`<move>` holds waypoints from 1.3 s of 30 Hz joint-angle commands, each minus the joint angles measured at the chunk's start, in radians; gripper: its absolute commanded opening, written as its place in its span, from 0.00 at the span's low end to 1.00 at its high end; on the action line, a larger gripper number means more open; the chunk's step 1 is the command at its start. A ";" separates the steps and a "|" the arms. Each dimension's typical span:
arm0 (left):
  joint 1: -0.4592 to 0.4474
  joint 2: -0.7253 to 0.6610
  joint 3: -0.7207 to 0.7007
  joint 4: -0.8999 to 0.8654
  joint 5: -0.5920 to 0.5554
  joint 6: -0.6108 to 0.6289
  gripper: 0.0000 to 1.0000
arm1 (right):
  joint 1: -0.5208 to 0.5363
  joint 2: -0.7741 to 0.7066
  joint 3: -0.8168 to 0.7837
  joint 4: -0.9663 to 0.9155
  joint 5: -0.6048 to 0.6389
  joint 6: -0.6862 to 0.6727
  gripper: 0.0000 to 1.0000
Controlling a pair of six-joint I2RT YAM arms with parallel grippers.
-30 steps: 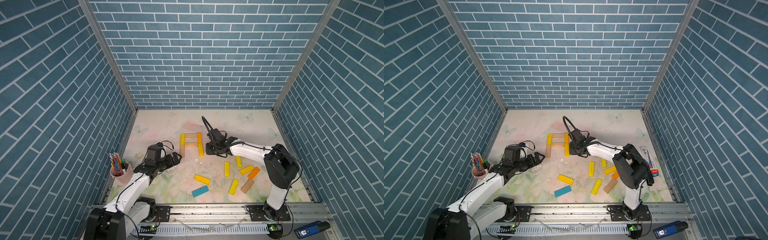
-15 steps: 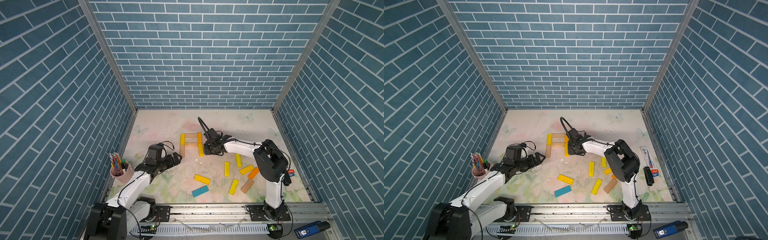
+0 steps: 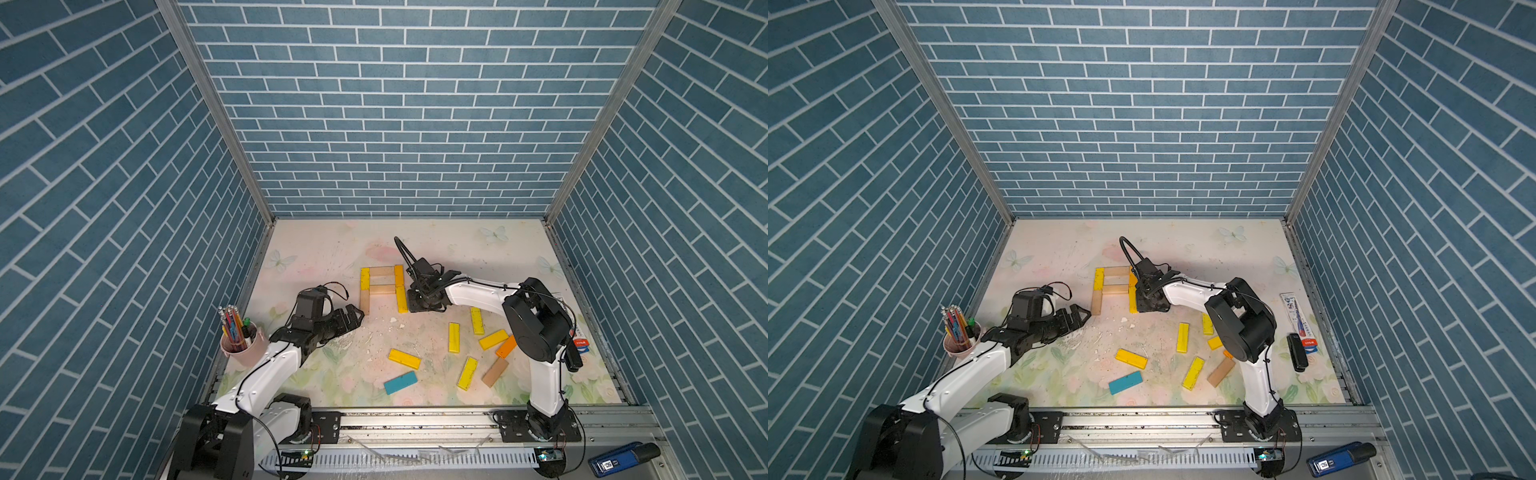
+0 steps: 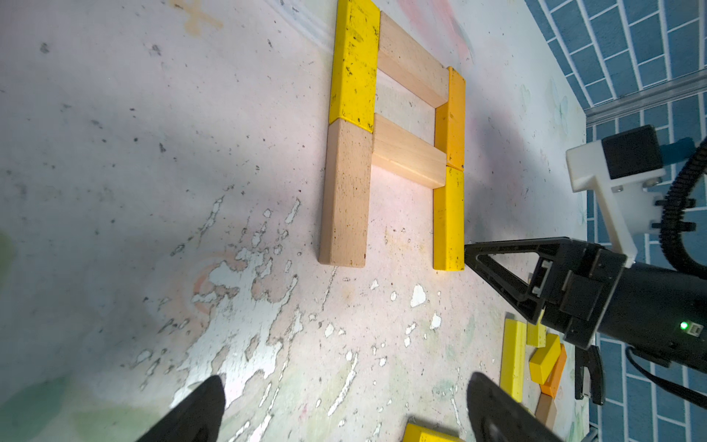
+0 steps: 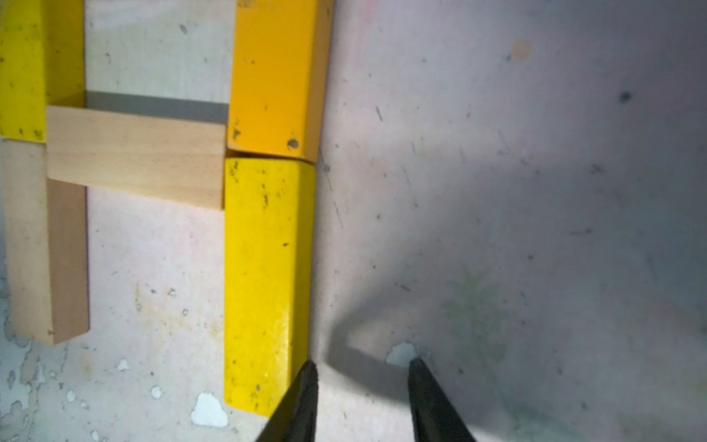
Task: Assemble the number 8 with building blocks
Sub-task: Assemble the building block at the center of the board.
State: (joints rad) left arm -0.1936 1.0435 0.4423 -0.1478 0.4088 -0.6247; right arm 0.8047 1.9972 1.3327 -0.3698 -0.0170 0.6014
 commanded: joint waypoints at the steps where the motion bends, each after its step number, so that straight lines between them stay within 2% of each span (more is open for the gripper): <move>1: 0.008 0.001 -0.019 0.012 0.003 0.004 1.00 | -0.001 0.017 0.025 -0.018 -0.009 -0.018 0.42; 29: 0.008 -0.005 -0.029 0.012 0.001 0.004 1.00 | 0.000 0.013 0.016 -0.004 -0.001 -0.004 0.45; 33: 0.008 -0.013 -0.024 -0.003 0.005 0.011 1.00 | -0.001 -0.019 -0.019 0.017 0.022 0.015 0.42; 39: -0.017 -0.061 -0.018 -0.072 0.005 0.040 1.00 | 0.004 -0.152 -0.159 0.135 -0.039 -0.011 0.42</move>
State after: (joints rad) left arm -0.1978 1.0115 0.4263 -0.1680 0.4137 -0.6125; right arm 0.8047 1.9270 1.2198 -0.2836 -0.0292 0.5968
